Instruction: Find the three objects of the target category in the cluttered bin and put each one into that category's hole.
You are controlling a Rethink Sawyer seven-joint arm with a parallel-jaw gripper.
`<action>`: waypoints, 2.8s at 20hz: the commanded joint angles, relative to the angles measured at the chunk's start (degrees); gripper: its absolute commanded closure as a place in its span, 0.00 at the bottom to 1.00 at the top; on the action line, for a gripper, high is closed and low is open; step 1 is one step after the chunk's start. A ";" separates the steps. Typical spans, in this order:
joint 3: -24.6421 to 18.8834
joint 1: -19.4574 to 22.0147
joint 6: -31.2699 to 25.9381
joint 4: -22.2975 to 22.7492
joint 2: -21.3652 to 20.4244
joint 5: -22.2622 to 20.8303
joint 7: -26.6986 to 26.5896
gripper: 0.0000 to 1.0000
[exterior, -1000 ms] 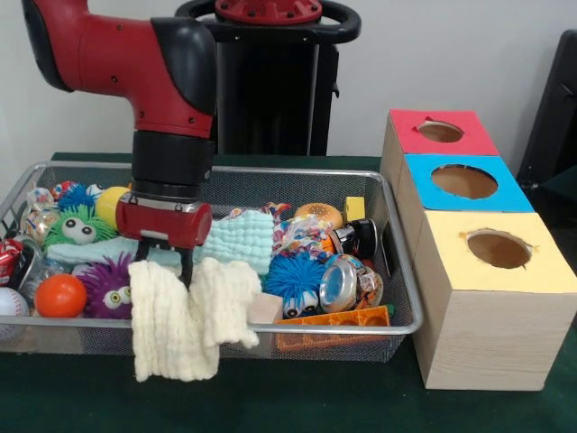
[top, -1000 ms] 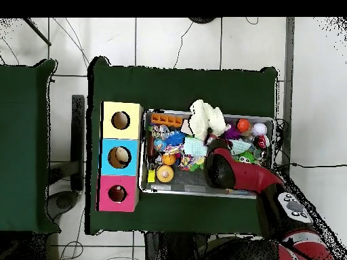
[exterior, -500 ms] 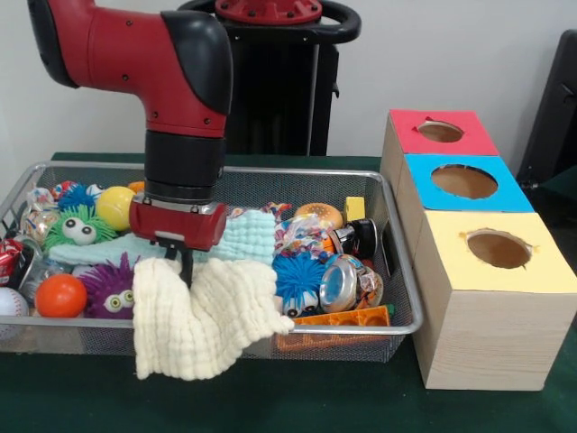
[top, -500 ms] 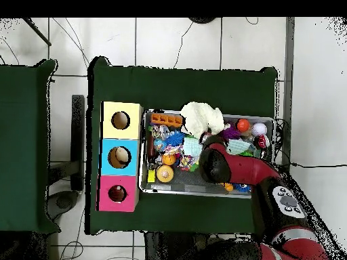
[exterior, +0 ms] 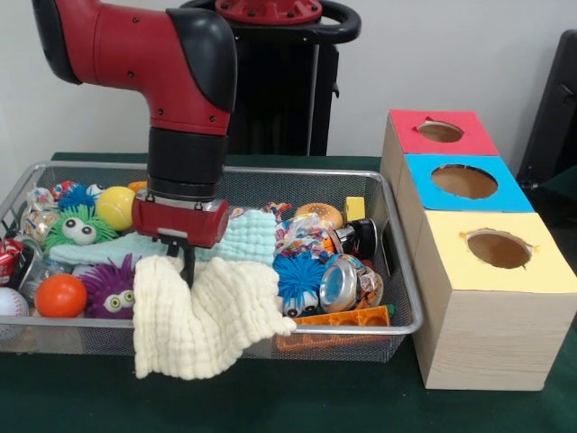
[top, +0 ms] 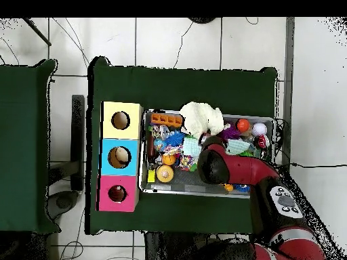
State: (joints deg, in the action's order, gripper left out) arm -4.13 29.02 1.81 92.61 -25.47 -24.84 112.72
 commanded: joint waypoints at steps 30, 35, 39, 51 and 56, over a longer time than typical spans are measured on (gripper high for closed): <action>-7.20 9.85 -37.32 20.94 -27.49 1.88 -8.81 1.00; -7.46 9.56 -35.90 19.24 -25.58 0.63 -7.96 1.00; -6.36 8.84 -33.07 17.55 -23.62 -1.43 -6.17 1.00; -9.52 13.23 -28.02 17.64 -21.93 -3.47 -7.03 1.00; -11.67 15.17 -27.96 18.37 -22.06 -4.18 -7.45 0.00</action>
State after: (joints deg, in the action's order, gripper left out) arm -8.88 41.90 -29.79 111.71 -49.14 -25.49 112.72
